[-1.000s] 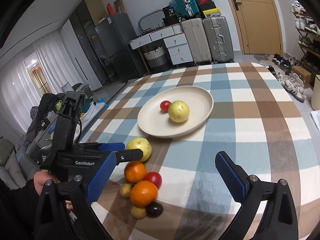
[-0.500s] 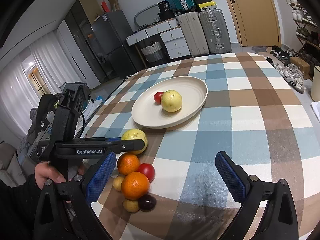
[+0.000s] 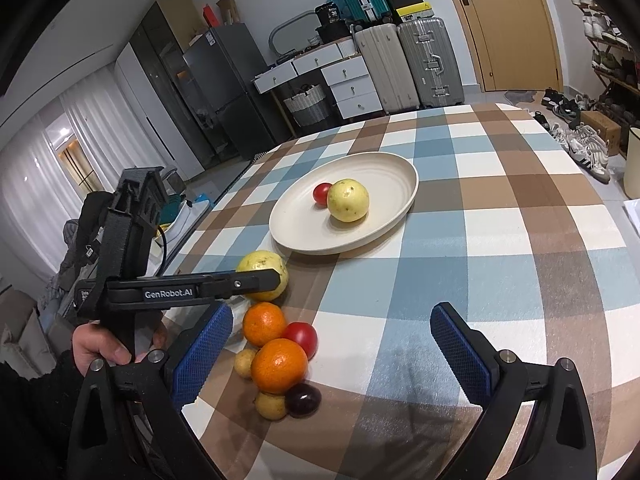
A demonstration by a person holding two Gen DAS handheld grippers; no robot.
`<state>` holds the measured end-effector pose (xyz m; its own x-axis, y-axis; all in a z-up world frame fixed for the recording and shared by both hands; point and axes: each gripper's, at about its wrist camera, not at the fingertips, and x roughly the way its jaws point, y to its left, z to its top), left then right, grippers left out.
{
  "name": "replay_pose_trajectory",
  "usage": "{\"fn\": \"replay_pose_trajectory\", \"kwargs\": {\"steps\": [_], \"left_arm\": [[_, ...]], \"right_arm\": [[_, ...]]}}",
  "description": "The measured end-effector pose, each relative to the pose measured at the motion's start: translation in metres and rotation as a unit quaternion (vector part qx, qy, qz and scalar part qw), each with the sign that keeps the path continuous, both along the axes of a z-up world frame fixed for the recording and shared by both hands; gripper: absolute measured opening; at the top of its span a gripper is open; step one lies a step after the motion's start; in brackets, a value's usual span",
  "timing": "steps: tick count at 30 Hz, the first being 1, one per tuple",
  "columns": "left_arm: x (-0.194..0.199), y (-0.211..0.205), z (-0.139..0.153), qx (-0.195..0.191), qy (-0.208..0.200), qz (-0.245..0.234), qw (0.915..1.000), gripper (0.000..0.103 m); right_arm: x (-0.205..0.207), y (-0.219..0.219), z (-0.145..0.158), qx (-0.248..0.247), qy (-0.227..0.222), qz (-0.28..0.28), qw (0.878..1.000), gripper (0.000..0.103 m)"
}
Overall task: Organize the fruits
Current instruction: 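Grasp the large yellow-green grapefruit with the left tool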
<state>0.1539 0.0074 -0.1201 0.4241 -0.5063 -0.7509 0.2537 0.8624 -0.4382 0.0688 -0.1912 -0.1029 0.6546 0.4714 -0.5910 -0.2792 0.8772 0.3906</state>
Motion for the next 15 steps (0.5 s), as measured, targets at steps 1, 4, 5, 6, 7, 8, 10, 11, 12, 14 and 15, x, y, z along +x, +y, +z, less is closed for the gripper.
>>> {"fn": "replay_pose_trajectory", "kwargs": {"steps": [1, 4, 5, 6, 7, 8, 10, 11, 12, 14, 15], "left_arm": [[-0.002, 0.001, 0.002, -0.001, -0.002, 0.0, 1.0, 0.046], [-0.007, 0.006, 0.008, -0.004, -0.01, 0.001, 0.9999, 0.046], [-0.009, 0.008, 0.009, -0.006, -0.013, 0.001, 0.9999, 0.046], [-0.011, 0.01, 0.01, -0.006, -0.014, 0.002, 0.9999, 0.046], [-0.013, 0.012, 0.012, -0.007, -0.016, 0.003, 0.9998, 0.046], [-0.014, 0.014, 0.013, -0.007, -0.018, 0.005, 0.9998, 0.046], [-0.018, 0.017, 0.016, -0.009, -0.02, 0.006, 0.9997, 0.046], [-0.02, 0.019, 0.017, -0.01, -0.022, 0.008, 0.9997, 0.046], [-0.023, 0.022, 0.017, -0.009, -0.024, 0.01, 0.9996, 0.046], [-0.027, 0.026, 0.017, -0.007, -0.025, 0.013, 0.9996, 0.046], [-0.03, 0.029, 0.017, -0.007, -0.025, 0.015, 0.9995, 0.046]], "right_arm": [[0.0, 0.001, 0.0, 0.001, 0.001, 0.002, 1.0, 0.101], [-0.001, 0.005, -0.003, 0.001, 0.005, 0.008, 1.0, 0.101], [-0.002, 0.006, -0.005, 0.003, 0.009, 0.01, 1.0, 0.101], [-0.001, 0.007, -0.007, 0.009, 0.015, 0.014, 1.0, 0.101], [-0.001, 0.008, -0.009, 0.014, 0.021, 0.017, 1.0, 0.101], [-0.001, 0.009, -0.011, 0.016, 0.024, 0.019, 0.999, 0.101], [-0.002, 0.012, -0.014, 0.014, 0.028, 0.022, 0.999, 0.101], [-0.002, 0.014, -0.015, 0.013, 0.03, 0.025, 0.999, 0.101], [-0.002, 0.016, -0.016, 0.013, 0.032, 0.027, 0.999, 0.101], [-0.004, 0.019, -0.018, 0.011, 0.034, 0.031, 0.999, 0.101], [-0.005, 0.021, -0.02, 0.01, 0.036, 0.032, 0.999, 0.101]]}}
